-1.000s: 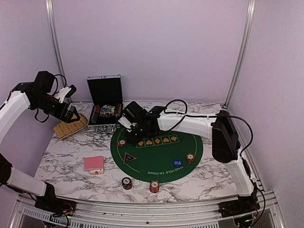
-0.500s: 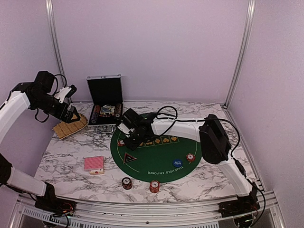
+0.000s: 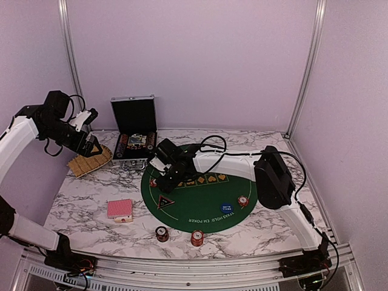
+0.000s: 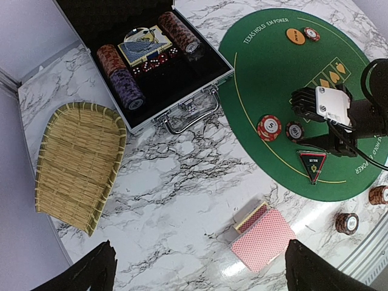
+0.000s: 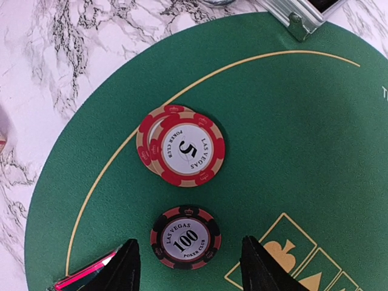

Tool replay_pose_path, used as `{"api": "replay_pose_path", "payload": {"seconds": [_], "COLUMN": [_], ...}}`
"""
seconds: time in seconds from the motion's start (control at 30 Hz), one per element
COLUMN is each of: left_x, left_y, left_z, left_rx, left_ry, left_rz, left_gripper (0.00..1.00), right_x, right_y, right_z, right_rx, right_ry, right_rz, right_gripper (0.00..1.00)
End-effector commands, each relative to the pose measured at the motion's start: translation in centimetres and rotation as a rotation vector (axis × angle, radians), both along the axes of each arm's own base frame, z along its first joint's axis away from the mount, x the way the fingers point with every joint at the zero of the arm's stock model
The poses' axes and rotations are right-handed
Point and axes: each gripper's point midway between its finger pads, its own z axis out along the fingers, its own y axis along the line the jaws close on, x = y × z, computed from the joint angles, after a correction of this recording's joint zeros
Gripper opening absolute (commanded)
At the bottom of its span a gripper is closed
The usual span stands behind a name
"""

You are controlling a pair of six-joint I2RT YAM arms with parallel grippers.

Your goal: Distribute texas hold em gaming equipment

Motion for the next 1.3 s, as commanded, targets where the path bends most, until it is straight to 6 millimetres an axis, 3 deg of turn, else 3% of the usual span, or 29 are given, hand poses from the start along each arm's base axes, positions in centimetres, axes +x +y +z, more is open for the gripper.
{"api": "replay_pose_path", "payload": {"seconds": [0.0, 0.17, 0.27, 0.37, 0.47, 0.6, 0.77, 0.93, 1.27], "left_x": [-0.9, -0.9, -0.9, -0.9, -0.9, -1.0, -1.1, -1.0, -1.1], "left_y": [-0.3, -0.3, -0.3, -0.2, -0.2, -0.2, -0.1, -0.2, -0.2], "left_z": [0.5, 0.6, 0.6, 0.9, 1.1, 0.9, 0.9, 1.2, 1.4], "left_rx": [-0.008, -0.009, -0.009, -0.008, -0.008, -0.005, -0.005, -0.010, -0.007], "left_ry": [0.001, 0.000, -0.001, -0.008, -0.014, -0.010, -0.009, -0.015, -0.018], "left_rz": [-0.019, -0.017, -0.014, -0.011, -0.010, -0.010, -0.007, -0.005, -0.005], "left_gripper": [0.99, 0.99, 0.99, 0.99, 0.99, 0.99, 0.99, 0.99, 0.99], "right_x": [0.7, 0.7, -0.5, -3.4, -7.8, -14.0, -19.3, -21.3, -21.1], "right_y": [0.5, 0.6, 0.7, 0.9, 0.8, 0.4, -0.4, -0.6, 0.1], "right_z": [4.2, 7.2, 9.8, 11.4, 11.3, 10.0, 6.8, 4.6, 2.3], "right_rx": [0.070, 0.111, 0.139, 0.146, 0.124, 0.098, 0.031, -0.008, -0.045], "right_ry": [-0.055, -0.081, -0.109, -0.118, -0.103, -0.041, 0.045, 0.099, 0.109], "right_rz": [-0.010, -0.014, 0.008, 0.066, 0.155, 0.273, 0.369, 0.416, 0.429], "right_gripper": [0.59, 0.62, 0.62, 0.65, 0.73, 0.83, 0.87, 0.90, 0.87]}}
